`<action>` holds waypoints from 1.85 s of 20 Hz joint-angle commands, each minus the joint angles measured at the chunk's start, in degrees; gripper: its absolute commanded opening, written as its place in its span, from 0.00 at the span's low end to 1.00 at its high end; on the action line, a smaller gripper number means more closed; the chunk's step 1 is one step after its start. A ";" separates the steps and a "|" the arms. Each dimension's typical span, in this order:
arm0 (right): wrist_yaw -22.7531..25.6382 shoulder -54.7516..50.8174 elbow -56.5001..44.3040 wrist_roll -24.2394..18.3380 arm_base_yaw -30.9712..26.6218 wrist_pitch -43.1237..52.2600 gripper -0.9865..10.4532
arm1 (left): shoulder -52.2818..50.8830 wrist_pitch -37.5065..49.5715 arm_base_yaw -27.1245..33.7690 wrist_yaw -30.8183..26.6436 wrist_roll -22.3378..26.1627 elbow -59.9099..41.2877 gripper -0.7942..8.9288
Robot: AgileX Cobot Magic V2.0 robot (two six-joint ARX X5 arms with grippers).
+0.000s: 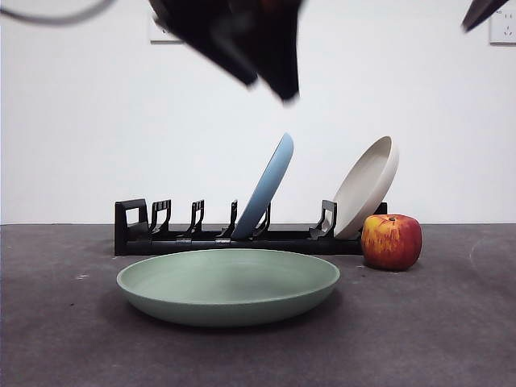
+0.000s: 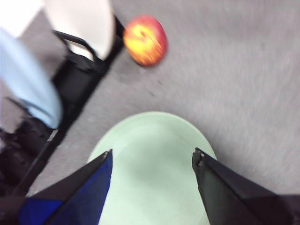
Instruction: Take the green plate from the plate rack,put the plate on the table,take the apple from the table,put the apple in the plate
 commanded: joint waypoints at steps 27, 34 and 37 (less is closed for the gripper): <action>18.10 50.49 0.09 2.25 8.81 47.63 0.57 | -13.03 -11.89 -0.17 -0.17 -10.56 1.81 0.38; 18.01 50.49 0.09 2.43 8.74 47.39 0.18 | -13.03 -11.91 -0.17 -0.22 -10.56 1.81 0.38; 17.86 50.47 0.09 2.43 8.74 47.36 0.07 | -13.03 -11.93 -0.17 -0.22 -10.56 1.81 0.38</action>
